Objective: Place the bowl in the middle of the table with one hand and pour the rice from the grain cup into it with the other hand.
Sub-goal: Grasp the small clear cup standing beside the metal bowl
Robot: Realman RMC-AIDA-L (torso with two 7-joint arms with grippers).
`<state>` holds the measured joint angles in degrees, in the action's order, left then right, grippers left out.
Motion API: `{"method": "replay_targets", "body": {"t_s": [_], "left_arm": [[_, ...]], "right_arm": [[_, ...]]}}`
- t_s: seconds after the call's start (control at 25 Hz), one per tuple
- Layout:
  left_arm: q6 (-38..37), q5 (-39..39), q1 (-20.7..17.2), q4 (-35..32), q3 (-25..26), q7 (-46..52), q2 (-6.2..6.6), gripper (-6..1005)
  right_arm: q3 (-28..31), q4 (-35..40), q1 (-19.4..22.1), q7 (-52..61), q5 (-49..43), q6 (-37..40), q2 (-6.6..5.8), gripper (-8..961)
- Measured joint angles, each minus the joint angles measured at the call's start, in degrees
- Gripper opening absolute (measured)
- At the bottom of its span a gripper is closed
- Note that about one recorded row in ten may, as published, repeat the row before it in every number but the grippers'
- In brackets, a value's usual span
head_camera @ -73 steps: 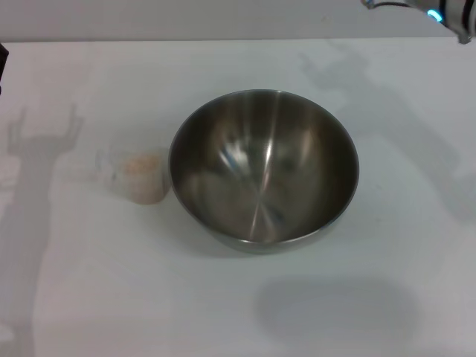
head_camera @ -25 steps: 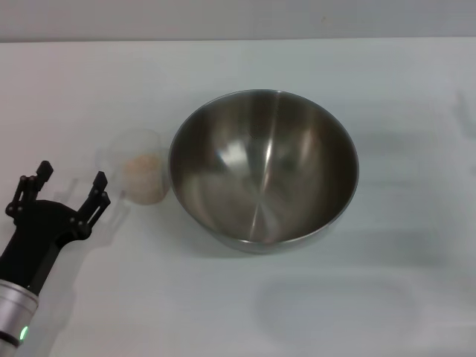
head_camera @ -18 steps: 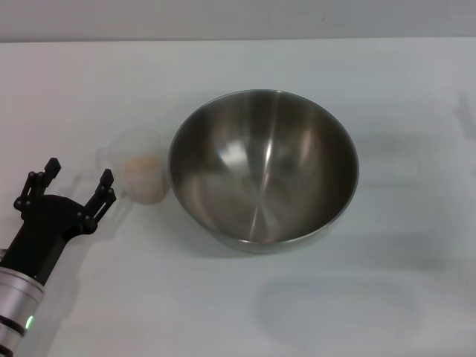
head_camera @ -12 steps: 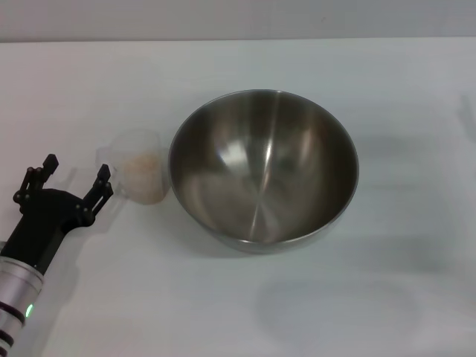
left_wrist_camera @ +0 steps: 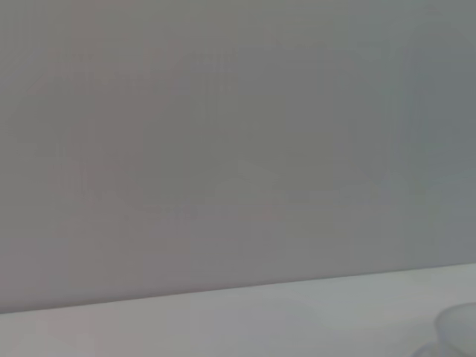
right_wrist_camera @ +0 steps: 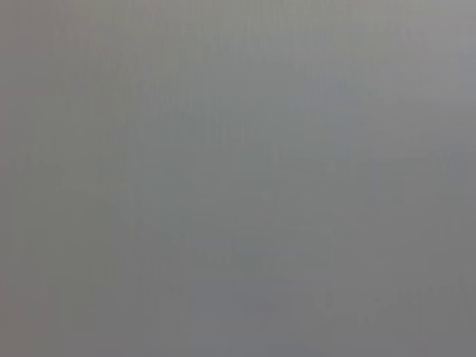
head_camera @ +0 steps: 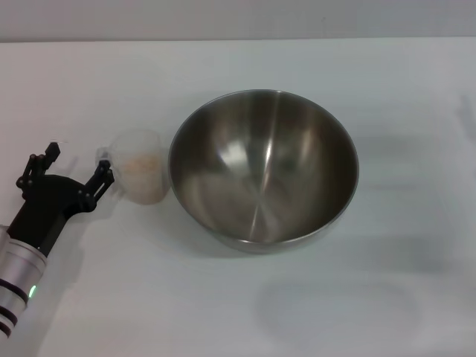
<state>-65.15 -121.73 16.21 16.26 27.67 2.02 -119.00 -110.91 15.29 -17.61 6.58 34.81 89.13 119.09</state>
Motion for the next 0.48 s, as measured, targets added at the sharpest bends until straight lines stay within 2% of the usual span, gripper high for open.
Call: {"method": "replay_targets", "body": {"t_s": [0.48], "left_arm": [[0.1, -0.12, 0.43, -0.1, 1.5, 0.26, 0.02, 761]], "right_arm": [[0.0, 0.0, -0.42, 0.02, 0.0, -0.08, -0.05, 821]]}}
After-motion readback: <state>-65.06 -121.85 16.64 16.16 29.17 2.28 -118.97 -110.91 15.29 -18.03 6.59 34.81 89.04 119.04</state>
